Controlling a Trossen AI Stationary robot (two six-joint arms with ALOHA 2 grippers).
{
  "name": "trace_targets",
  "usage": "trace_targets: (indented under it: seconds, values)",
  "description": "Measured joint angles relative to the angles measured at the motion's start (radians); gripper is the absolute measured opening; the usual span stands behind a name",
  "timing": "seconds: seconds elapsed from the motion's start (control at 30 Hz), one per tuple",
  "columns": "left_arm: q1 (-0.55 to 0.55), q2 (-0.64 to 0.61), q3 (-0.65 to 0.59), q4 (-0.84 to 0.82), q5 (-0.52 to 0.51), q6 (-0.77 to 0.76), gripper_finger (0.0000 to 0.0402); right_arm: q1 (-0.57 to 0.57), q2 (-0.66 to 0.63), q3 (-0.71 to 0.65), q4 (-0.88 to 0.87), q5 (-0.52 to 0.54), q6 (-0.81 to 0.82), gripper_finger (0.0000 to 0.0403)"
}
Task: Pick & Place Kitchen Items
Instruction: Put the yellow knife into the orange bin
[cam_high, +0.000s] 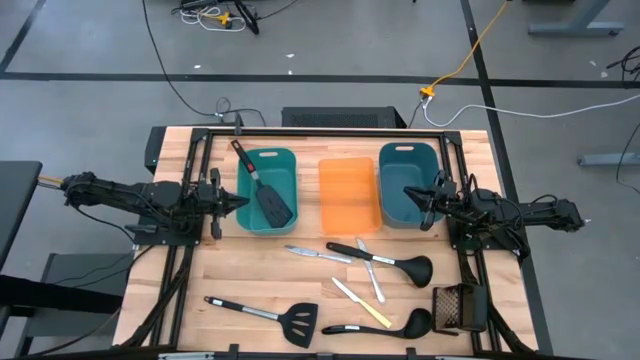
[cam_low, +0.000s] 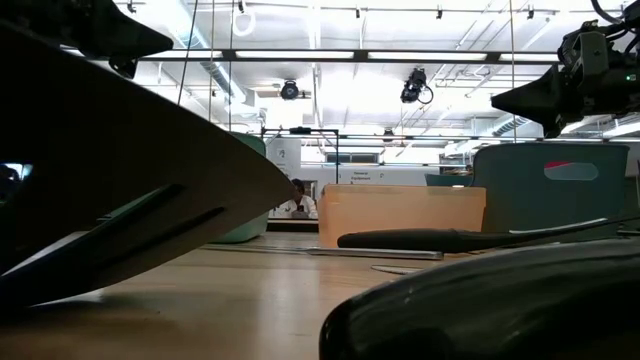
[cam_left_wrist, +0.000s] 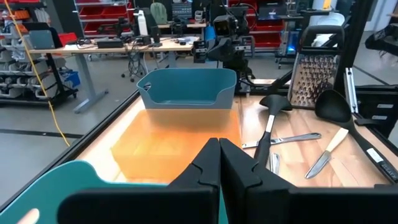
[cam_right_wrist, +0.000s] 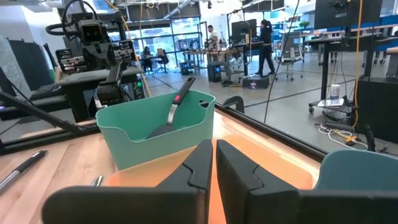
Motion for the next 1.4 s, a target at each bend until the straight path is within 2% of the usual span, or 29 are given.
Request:
trace_targets:
  seconds: [0.7, 1.13, 1.23, 1.33, 1.4]
  values:
    - [0.0, 0.002, 0.0, 0.01, 0.01, 0.054, 0.0004, 0.0, 0.0, 0.0, 0.0, 0.0, -0.004, 0.0031]
    - [0.0, 0.0, 0.0, 0.006, -0.016, -0.017, 0.0004, 0.0, 0.0, 0.0, 0.0, -0.025, 0.018, 0.0031]
    - [0.0, 0.0, 0.0, 0.005, -0.007, -0.014, 0.0004, 0.0, 0.0, 0.0, 0.056, -0.048, -0.011, 0.0031]
    - [0.0, 0.001, 0.0, 0.006, -0.015, -0.004, 0.0005, 0.002, 0.02, 0.032, 0.112, -0.102, -0.058, 0.0031]
    - [0.0, 0.001, 0.0, 0.007, -0.021, 0.004, 0.0005, 0.012, 0.055, 0.094, 0.067, -0.101, -0.057, 0.0031]
